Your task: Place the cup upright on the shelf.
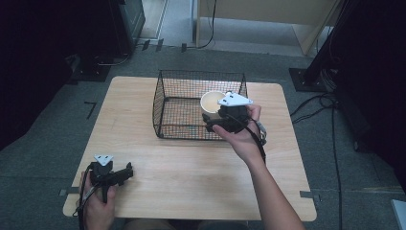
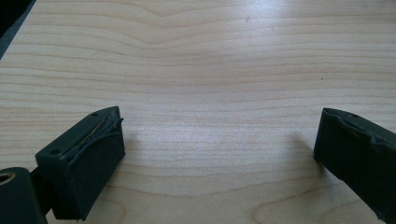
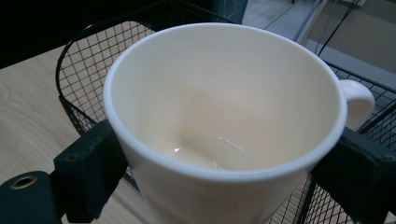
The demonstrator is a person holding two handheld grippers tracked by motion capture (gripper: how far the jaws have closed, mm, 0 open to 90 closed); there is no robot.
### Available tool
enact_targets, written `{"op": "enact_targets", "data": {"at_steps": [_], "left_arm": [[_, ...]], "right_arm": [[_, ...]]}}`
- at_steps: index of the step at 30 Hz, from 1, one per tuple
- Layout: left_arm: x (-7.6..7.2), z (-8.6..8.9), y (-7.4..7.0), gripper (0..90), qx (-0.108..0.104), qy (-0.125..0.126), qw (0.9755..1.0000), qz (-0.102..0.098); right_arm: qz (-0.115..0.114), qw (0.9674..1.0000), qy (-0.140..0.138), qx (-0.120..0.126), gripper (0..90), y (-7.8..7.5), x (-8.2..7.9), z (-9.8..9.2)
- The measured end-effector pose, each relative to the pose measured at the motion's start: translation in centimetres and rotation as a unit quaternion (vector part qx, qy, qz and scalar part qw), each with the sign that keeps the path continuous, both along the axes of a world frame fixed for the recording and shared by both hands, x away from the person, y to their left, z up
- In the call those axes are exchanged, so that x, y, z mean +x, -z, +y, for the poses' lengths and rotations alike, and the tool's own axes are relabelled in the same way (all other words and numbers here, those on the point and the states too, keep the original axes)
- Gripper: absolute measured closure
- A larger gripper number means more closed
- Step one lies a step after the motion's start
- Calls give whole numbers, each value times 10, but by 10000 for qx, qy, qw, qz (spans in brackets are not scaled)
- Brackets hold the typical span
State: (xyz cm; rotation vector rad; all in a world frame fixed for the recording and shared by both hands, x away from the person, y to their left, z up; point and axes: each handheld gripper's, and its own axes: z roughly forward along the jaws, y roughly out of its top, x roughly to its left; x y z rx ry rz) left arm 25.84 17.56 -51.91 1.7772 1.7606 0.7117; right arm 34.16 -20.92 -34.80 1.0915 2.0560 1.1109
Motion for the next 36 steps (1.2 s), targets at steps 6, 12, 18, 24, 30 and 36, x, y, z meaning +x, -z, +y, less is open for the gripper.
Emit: {"op": "enact_targets", "data": {"at_steps": [6, 12, 18, 24, 30, 36], "left_arm": [[0, 0, 0, 19, 2, 0, 10000, -2], [0, 0, 0, 19, 4, 13, 10000, 11], [0, 0, 0, 19, 6, 13, 10000, 11], [0, 0, 0, 18, 10, 8, 10000, 13], [0, 0, 0, 18, 27, 11, 10000, 25], [0, 0, 0, 19, 22, 8, 10000, 18]], "right_arm": [[51, 10000, 37, -38, 84, 0, 24, 4], [159, 9999, 26, -64, 83, 7, 47, 9], [331, 9993, -152, -1, 84, 19, 74, 11], [375, 9986, -368, 82, 84, 28, 98, 13], [449, 9973, -583, 47, 84, 42, 118, 22], [566, 9969, -532, 92, 84, 55, 134, 24]]}}
